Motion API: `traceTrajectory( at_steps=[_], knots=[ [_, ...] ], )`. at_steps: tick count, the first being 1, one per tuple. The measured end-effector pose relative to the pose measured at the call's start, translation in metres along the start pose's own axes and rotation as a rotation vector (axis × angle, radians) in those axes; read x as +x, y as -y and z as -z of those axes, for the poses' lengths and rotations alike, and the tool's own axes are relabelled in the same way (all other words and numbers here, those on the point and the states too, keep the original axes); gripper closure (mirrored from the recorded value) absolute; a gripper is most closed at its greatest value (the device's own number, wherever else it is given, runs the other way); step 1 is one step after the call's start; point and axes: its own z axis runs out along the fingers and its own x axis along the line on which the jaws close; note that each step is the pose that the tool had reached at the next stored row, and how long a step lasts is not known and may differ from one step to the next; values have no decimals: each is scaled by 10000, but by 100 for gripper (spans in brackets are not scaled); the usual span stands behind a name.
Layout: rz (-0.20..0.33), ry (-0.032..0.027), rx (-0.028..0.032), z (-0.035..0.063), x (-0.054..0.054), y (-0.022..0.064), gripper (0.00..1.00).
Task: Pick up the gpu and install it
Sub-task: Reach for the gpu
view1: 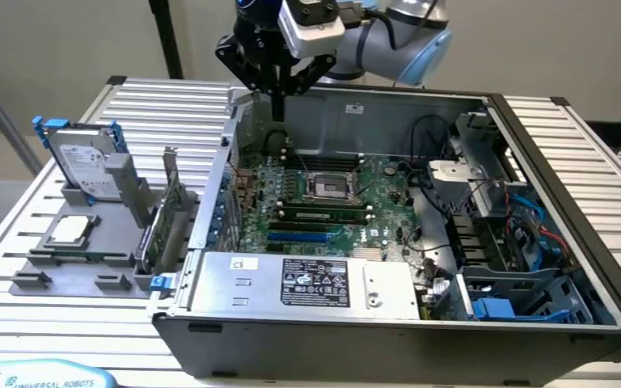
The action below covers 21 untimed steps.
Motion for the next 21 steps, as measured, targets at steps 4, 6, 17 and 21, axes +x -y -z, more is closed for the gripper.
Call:
traceTrajectory(
  at_steps=[4, 6, 17, 21],
  knots=[
    [0, 1, -1, 5, 179, 44, 89],
    [-1, 0, -1, 8, 269, 67, 89],
    [-1, 1, -1, 24, 758, 220, 89],
    [-1, 1, -1, 27, 935, 284, 89]
  ],
)
